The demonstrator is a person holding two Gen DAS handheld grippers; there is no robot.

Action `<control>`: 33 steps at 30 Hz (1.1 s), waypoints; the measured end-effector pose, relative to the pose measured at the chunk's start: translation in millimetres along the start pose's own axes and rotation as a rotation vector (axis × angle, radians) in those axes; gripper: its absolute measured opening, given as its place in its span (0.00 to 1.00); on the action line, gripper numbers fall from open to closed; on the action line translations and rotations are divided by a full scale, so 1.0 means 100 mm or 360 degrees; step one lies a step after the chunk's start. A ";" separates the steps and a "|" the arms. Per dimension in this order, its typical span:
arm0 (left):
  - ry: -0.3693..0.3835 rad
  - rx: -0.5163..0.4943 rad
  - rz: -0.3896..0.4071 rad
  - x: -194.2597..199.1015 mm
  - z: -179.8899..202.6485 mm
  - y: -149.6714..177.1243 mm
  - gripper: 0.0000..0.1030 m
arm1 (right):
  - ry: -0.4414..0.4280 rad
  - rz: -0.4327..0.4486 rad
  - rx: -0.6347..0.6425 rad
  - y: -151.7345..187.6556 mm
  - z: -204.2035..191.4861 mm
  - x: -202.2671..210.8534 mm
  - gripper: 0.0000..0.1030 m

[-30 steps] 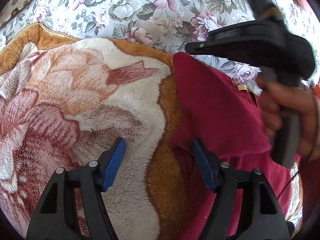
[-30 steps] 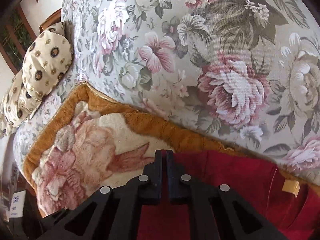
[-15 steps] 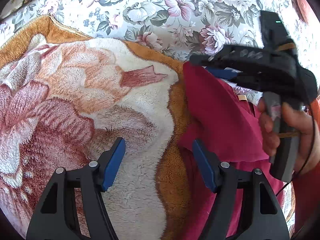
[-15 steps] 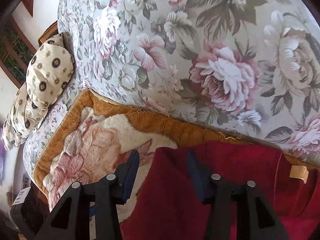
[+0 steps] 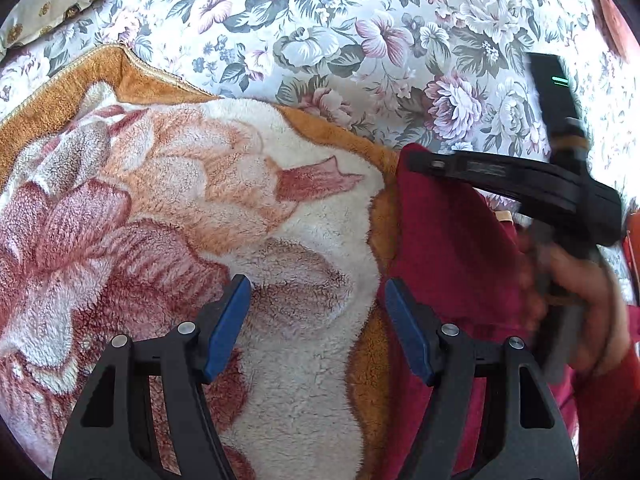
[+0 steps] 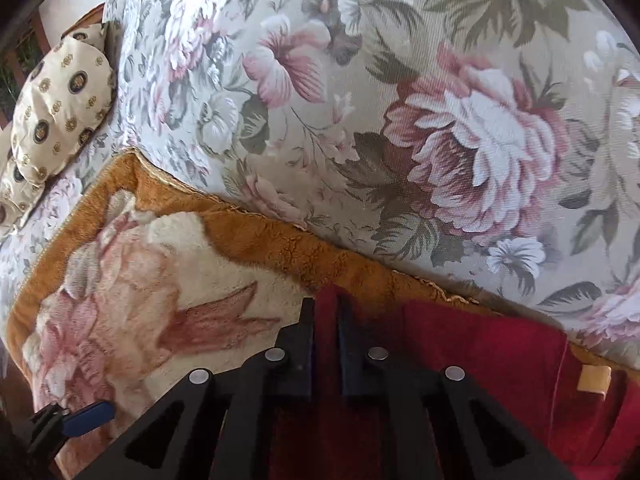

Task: Fold small clothes

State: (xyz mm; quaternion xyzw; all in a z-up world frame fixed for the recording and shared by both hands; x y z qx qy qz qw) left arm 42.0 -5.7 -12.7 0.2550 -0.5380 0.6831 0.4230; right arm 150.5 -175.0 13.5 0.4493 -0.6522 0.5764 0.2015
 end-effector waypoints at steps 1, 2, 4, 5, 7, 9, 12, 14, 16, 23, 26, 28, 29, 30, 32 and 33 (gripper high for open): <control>0.0003 -0.0004 0.0020 0.02 0.01 -0.01 0.68 | 0.0000 0.0026 -0.0015 0.06 0.02 0.19 0.14; 0.0011 -0.0011 0.0043 0.03 0.03 -0.02 0.68 | 0.0010 0.0038 -0.0025 0.14 0.04 0.36 0.14; 0.0023 -0.0032 0.0091 0.08 0.08 -0.03 0.68 | -0.0017 0.0068 -0.0051 0.39 0.07 0.62 0.14; 0.0027 -0.0044 0.0103 0.07 0.12 -0.03 0.68 | -0.0038 0.0080 -0.0078 0.52 0.10 0.69 0.14; 0.0039 -0.0079 0.0105 0.07 0.19 0.00 0.68 | -0.0016 0.0024 -0.0138 0.79 0.19 0.60 0.14; 0.0036 -0.0134 0.0095 0.04 0.28 0.00 0.68 | -0.0046 -0.0136 -0.0213 0.97 0.30 0.38 0.14; 0.0024 -0.0223 0.0090 0.10 0.41 0.05 0.68 | -0.0103 0.0006 -0.0376 0.96 0.49 0.82 0.14; -0.0005 -0.0271 0.0099 0.16 0.53 0.06 0.68 | -0.0021 0.0184 -0.0442 1.02 0.76 1.30 0.14; 0.0004 -0.0330 0.0104 0.19 0.68 0.04 0.68 | 0.0230 0.0257 -0.0511 1.20 1.14 1.67 0.16; -0.0029 -0.0429 0.0057 -0.01 1.17 -0.02 0.68 | 0.0601 0.0114 -0.0803 1.77 2.30 1.96 0.17; -0.0048 -0.0425 -0.0009 -0.20 1.28 -0.01 0.68 | 0.0309 0.0101 -0.0856 1.72 2.39 1.71 0.17; -0.0085 -0.0446 -0.0052 -0.33 1.35 -0.01 0.68 | 0.0428 0.0086 -0.0832 1.70 2.42 1.63 0.03; -0.0100 -0.0460 -0.0072 -0.37 1.38 -0.01 0.68 | 0.0449 0.0127 -0.0813 1.68 2.40 1.65 0.03; -0.0103 -0.0470 -0.0081 -0.39 1.40 0.01 0.68 | 0.0446 0.0175 -0.0806 1.67 2.38 1.70 0.02; -0.0098 -0.0477 -0.0106 -0.45 1.43 0.04 0.68 | 0.0526 0.0204 -0.0803 1.71 2.40 1.77 0.02; -0.0105 -0.0483 -0.0129 -0.48 1.44 0.07 0.68 | 0.0556 0.0170 -0.0799 1.73 2.41 1.72 0.02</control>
Point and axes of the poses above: each gripper's, at about its wrist camera, not at the fingertips, and x roughly against the way its jaws point, z to its right, y to its underside, the point moved 5 cm from there along -x, roughly the way its jaws point, and after that the axes turned 2 degrees about -z, right-handed, at the moved point
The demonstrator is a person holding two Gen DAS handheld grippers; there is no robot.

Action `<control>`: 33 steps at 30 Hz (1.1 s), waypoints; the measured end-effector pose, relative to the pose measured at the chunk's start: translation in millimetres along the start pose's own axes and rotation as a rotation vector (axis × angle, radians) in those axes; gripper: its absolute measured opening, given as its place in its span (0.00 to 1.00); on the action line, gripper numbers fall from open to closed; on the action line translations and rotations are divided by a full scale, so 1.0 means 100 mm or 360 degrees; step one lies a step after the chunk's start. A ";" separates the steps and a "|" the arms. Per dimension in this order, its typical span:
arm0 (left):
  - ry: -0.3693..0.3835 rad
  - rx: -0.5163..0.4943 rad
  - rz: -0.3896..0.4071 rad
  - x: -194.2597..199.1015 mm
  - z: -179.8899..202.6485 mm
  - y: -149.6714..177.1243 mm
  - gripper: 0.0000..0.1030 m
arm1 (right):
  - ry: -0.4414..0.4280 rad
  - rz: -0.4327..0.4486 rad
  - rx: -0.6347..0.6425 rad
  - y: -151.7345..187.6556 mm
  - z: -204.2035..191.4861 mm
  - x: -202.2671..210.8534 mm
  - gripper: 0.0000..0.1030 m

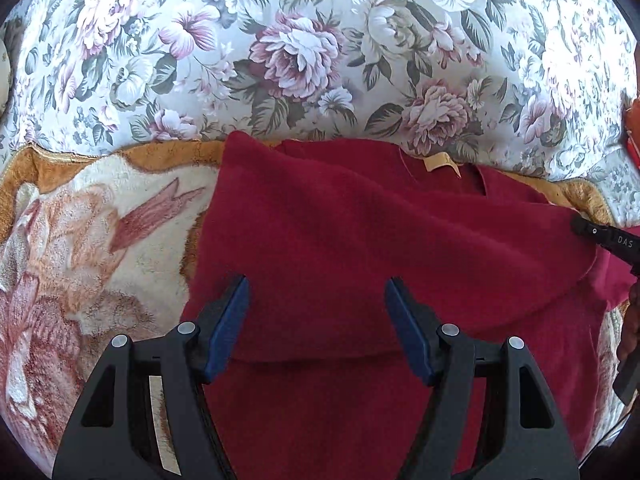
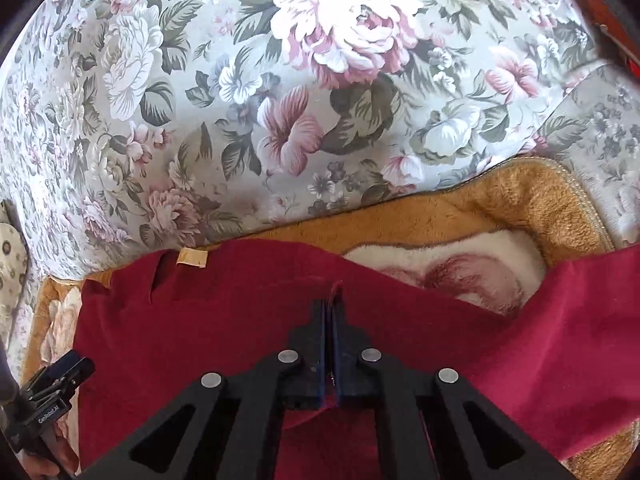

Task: Fold small clothes

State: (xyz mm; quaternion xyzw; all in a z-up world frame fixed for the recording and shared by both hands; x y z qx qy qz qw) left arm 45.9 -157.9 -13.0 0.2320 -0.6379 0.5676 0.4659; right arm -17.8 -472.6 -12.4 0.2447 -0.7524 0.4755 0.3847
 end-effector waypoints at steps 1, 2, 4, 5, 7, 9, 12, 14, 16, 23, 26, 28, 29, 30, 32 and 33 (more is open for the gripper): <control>-0.0009 -0.0007 -0.0020 -0.03 0.02 0.02 0.68 | 0.0014 -0.0053 0.0009 0.04 0.02 -0.12 0.03; -0.0019 -0.0015 -0.0027 -0.03 0.04 0.03 0.68 | -0.0003 -0.0059 0.0003 0.07 0.04 -0.17 0.03; -0.0004 -0.0019 -0.0008 0.06 0.10 0.05 0.68 | -0.0020 -0.0029 -0.0015 0.05 0.13 -0.06 0.04; 0.0015 -0.0017 0.0004 0.11 0.12 0.05 0.68 | -0.0047 -0.0034 -0.0039 0.06 0.16 0.05 0.06; 0.0034 -0.0025 0.0012 0.19 0.18 0.09 0.68 | -0.0097 0.0010 -0.0086 0.10 0.28 0.32 0.08; 0.0057 -0.0047 0.0016 0.25 0.25 0.12 0.68 | -0.0003 0.0059 -0.0127 0.20 0.52 0.64 0.13; 0.0096 -0.0052 0.0031 0.33 0.37 0.14 0.68 | 0.0074 0.0072 -0.0201 0.36 0.94 1.00 0.19; 0.0127 -0.0044 0.0045 0.38 0.44 0.13 0.68 | 0.0221 0.0075 -0.0238 0.48 1.25 1.16 0.23; 0.0155 -0.0036 0.0051 0.42 0.50 0.13 0.68 | 0.0329 0.0121 -0.0308 0.58 1.57 1.35 0.25; 0.0154 -0.0018 0.0014 0.37 0.55 0.14 0.68 | 0.0270 0.0259 -0.0626 0.53 2.23 1.50 0.31; 0.0135 0.0006 0.0007 0.36 0.47 0.16 0.68 | 0.0204 0.0382 -0.0713 0.38 2.31 1.48 0.31; 0.0129 0.0024 0.0000 0.36 0.41 0.17 0.68 | 0.0216 0.0423 -0.0732 0.30 2.33 1.46 0.13; 0.0126 0.0034 0.0000 0.36 0.37 0.18 0.68 | 0.0239 0.0416 -0.0703 0.26 2.28 1.45 0.09; 0.0126 0.0044 0.0003 0.37 0.34 0.18 0.68 | 0.0227 0.0421 -0.0675 0.21 2.20 1.43 0.08; 0.0124 0.0075 0.0011 0.38 0.26 0.17 0.68 | 0.0172 0.0450 -0.0559 0.10 1.92 1.49 0.07; 0.0124 0.0095 0.0019 0.40 0.21 0.16 0.68 | 0.0149 0.0468 -0.0460 0.05 1.71 1.54 0.06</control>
Point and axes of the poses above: each gripper's, at about its wrist camera, not at the fingertips, and x roughly against the way its jaws point, z to its right, y to its underside, the point moved 5 cm from there along -x, roughly the way its jaws point, and after that the axes turned 2 degrees about -z, right-handed, at the moved point
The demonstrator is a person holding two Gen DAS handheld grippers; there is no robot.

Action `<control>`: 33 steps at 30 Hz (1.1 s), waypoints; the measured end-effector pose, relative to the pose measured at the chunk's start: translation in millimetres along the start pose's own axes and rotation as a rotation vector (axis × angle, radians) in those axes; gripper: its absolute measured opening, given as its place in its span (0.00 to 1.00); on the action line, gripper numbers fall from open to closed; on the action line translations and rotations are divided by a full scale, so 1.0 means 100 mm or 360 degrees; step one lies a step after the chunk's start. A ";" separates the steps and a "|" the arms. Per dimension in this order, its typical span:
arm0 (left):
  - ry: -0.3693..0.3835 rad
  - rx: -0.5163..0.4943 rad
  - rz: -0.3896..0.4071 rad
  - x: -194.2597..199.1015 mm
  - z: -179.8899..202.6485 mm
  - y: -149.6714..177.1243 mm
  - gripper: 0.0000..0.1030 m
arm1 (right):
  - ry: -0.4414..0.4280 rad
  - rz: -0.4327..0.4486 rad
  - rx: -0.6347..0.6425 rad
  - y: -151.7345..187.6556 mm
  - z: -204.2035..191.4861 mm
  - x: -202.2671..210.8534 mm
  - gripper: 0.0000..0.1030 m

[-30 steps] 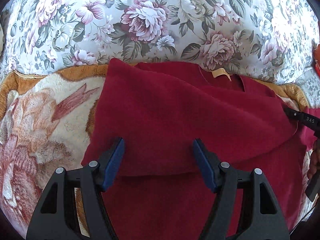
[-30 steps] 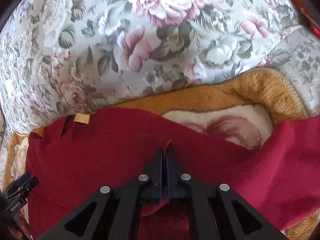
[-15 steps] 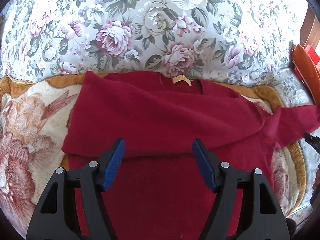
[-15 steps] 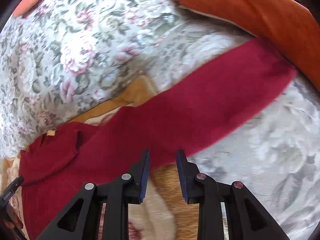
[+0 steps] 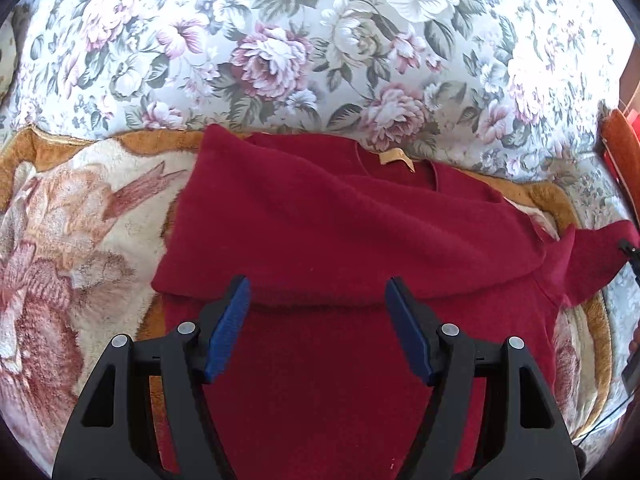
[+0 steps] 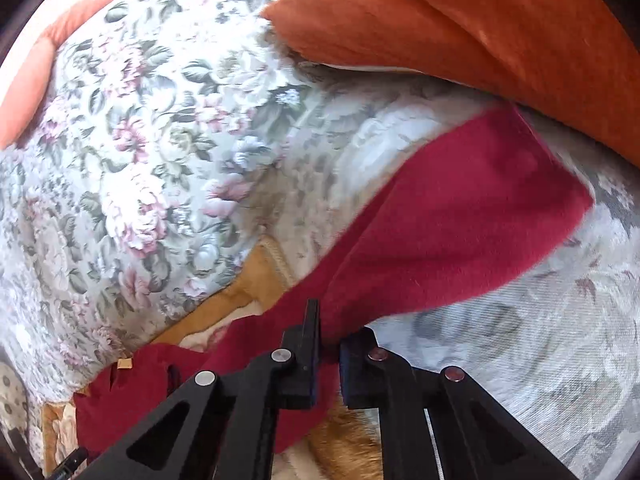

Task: Fold small clothes

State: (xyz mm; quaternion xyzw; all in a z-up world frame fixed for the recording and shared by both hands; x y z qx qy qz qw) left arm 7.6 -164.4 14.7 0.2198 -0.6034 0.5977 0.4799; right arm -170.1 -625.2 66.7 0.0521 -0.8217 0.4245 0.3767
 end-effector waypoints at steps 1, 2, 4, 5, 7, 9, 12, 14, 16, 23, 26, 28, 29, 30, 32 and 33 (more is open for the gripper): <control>0.0001 0.0015 0.0010 0.02 -0.04 -0.01 0.68 | -0.0043 0.0017 0.0096 0.01 -0.23 0.05 0.06; 0.0001 0.0032 0.0021 0.05 -0.08 -0.02 0.68 | -0.0086 0.0025 0.0183 0.05 -0.45 0.10 0.06; 0.0005 0.0067 0.0048 0.12 -0.16 -0.04 0.68 | -0.0226 -0.0007 0.0366 0.20 -1.01 0.12 0.06; 0.0008 0.0084 0.0060 0.15 -0.20 -0.05 0.68 | -0.0297 -0.0037 0.0437 0.31 -1.27 0.10 0.06; 0.0020 0.0132 0.0083 0.21 -0.30 -0.06 0.68 | -0.0452 -0.0146 0.0566 0.63 -1.78 0.00 0.06; 0.0031 0.0175 0.0088 0.22 -0.38 -0.06 0.68 | -0.0606 -0.0286 0.0669 1.06 -2.27 -0.17 0.06; 0.0055 0.0218 0.0037 0.19 -0.47 -0.03 0.68 | -0.0768 -0.0614 0.0796 1.72 -2.73 -0.49 0.12; 0.0082 0.0221 0.0021 0.20 -0.48 -0.01 0.68 | -0.0785 -0.0704 0.0829 1.97 -2.78 -0.54 0.28; 0.0095 0.0196 0.0026 0.21 -0.47 0.01 0.68 | -0.0804 -0.0692 0.0830 2.01 -2.70 -0.50 0.29; 0.0103 0.0184 0.0034 0.21 -0.45 -0.01 0.68 | -0.0792 -0.0583 0.0668 1.55 -2.62 -0.59 0.32; 0.0147 0.0245 0.0058 0.28 -0.56 -0.01 0.68 | -0.0924 -0.0607 0.0608 1.63 -2.89 -0.69 0.32; 0.0185 0.0285 0.0051 0.33 -0.66 -0.01 0.68 | -0.0995 -0.0679 0.0658 1.79 -3.09 -0.71 0.32; 0.0199 0.0299 0.0054 0.35 -0.70 0.00 0.68 | -0.1040 -0.0732 0.0713 1.90 -3.18 -0.67 0.32; 0.0215 0.0315 0.0062 0.37 -0.74 0.00 0.71 | -0.1055 -0.0753 0.0769 1.97 -3.23 -0.63 0.32; 0.0250 0.0335 0.0068 0.39 -0.79 0.00 0.78 | -0.1052 -0.0734 0.0875 2.07 -3.23 -0.51 0.32; 0.0276 0.0348 0.0069 0.38 -0.80 0.00 0.79 | -0.1045 -0.0717 0.0894 2.09 -3.18 -0.46 0.32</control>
Point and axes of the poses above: each gripper's, at about its wrist camera, not at the fingertips, and x roughly against the way its jaws point, z to its right, y to its underside, the point moved 5 cm from there along -x, roughly the way its jaws point, and after that the axes turned 2 degrees about -z, right-handed, at the moved point
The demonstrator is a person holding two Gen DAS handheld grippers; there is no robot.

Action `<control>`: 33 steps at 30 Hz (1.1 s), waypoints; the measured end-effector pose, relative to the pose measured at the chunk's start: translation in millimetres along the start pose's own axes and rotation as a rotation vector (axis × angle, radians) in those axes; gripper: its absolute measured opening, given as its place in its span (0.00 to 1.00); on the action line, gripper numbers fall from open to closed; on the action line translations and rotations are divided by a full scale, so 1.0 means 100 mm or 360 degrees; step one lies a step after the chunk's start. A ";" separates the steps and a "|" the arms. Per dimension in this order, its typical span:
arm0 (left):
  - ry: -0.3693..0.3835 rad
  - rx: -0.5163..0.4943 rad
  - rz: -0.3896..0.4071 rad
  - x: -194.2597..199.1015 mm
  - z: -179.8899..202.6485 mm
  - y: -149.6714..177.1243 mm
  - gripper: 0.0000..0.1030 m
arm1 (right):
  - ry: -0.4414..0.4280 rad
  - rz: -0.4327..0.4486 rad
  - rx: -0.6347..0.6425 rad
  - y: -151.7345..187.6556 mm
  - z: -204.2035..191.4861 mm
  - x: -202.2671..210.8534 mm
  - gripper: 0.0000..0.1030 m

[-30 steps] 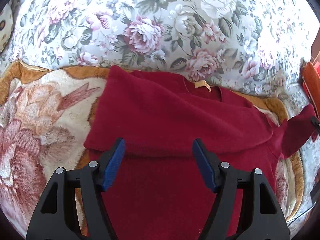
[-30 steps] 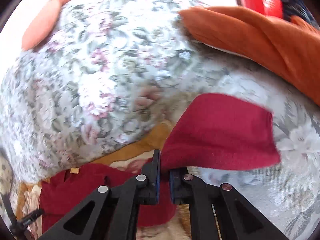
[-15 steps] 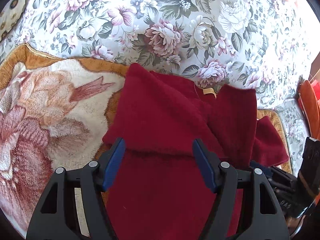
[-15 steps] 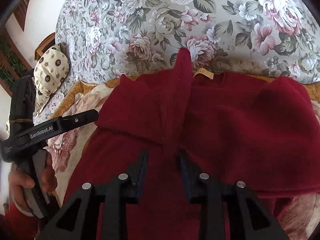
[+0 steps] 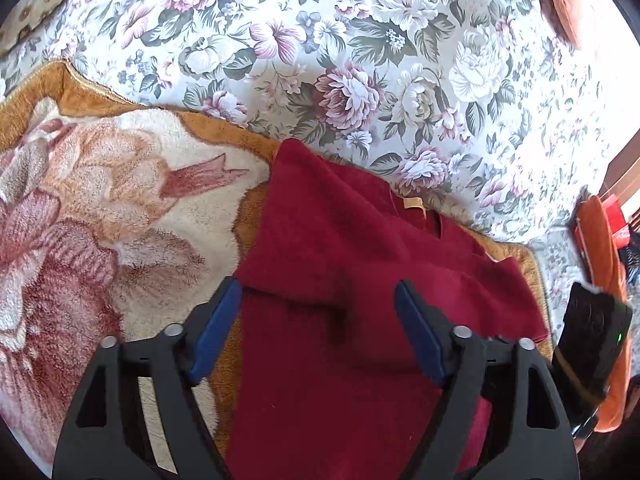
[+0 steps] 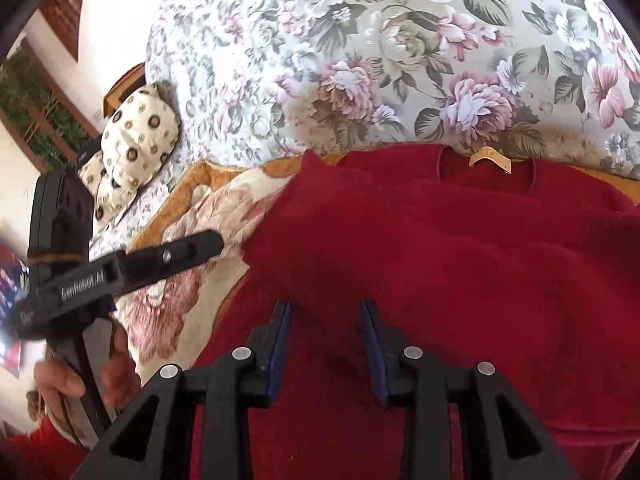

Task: Fold small clothes

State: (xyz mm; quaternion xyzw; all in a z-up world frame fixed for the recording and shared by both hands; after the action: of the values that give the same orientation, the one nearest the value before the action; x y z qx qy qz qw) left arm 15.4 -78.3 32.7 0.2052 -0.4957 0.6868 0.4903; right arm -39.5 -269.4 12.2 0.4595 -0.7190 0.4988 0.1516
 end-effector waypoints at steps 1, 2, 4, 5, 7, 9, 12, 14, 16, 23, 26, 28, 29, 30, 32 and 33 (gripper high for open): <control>0.0031 0.0015 -0.0009 -0.02 0.00 0.01 0.79 | 0.0005 0.0003 -0.0010 0.05 0.02 0.05 0.32; 0.0049 0.0026 -0.0023 -0.04 0.01 0.02 0.79 | 0.0008 0.0010 -0.0044 0.10 0.06 0.11 0.32; 0.0046 0.0033 -0.0053 -0.09 0.03 0.05 0.79 | 0.0011 0.0035 -0.0114 0.20 0.15 0.25 0.32; 0.0042 0.0027 -0.0068 -0.13 0.05 0.08 0.79 | 0.0018 0.0058 -0.0141 0.24 0.22 0.35 0.32; 0.0045 -0.0009 -0.0109 -0.21 0.14 0.17 0.79 | 0.0047 0.0113 -0.0165 0.30 0.28 0.54 0.32; 0.0022 -0.0057 -0.0156 -0.31 0.23 0.26 0.79 | 0.0071 0.0177 -0.0219 0.35 0.42 0.77 0.32; -0.0048 -0.0077 -0.0216 -0.48 0.34 0.39 0.78 | 0.0094 0.0262 -0.0287 0.42 0.59 1.08 0.32; -0.0103 -0.0085 -0.0260 -0.57 0.39 0.45 0.66 | 0.0125 0.0327 -0.0308 0.43 0.68 1.29 0.32; -0.0148 -0.0142 -0.0254 -0.62 0.50 0.48 0.37 | 0.0185 0.0377 -0.0313 0.44 0.75 1.46 0.32; 0.0002 -0.0289 -0.0036 -0.21 0.94 0.13 0.14 | 0.0364 0.0510 -0.0553 0.41 1.26 1.86 0.32; 0.0005 -0.0337 0.0086 0.03 1.06 -0.20 0.14 | 0.0397 0.0468 -0.0587 0.32 1.36 1.80 0.33; -0.0032 -0.0341 0.0161 0.15 1.03 -0.41 0.14 | 0.0394 0.0465 -0.0561 0.22 1.33 1.75 0.33; -0.0058 -0.0336 0.0179 0.17 0.97 -0.47 0.14 | 0.0407 0.0463 -0.0543 0.16 1.31 1.71 0.33; -0.0090 -0.0323 0.0189 0.16 0.87 -0.52 0.14 | 0.0414 0.0459 -0.0529 0.10 1.30 1.66 0.32; -0.0157 -0.0290 0.0173 0.05 0.67 -0.56 0.14 | 0.0399 0.0439 -0.0489 -0.01 1.26 1.48 0.32; -0.0195 -0.0255 0.0141 -0.06 0.52 -0.55 0.14 | 0.0391 0.0408 -0.0469 -0.04 1.25 1.35 0.32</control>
State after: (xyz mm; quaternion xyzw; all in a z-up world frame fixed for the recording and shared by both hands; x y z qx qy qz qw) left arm 55.5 -125.0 76.5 0.1850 -0.5867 0.6521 0.4431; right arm -77.9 -445.9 48.9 0.2731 -0.8128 0.4558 0.2390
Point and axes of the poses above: each gripper's, at about its wrist camera, not at the fingertips, and x roughly against the way its jaws point, z to its right, y to its underside, the point moved 5 cm from there along -x, roughly the way its jaws point, and after that the axes turned 2 degrees about -z, right-handed, at the moved point
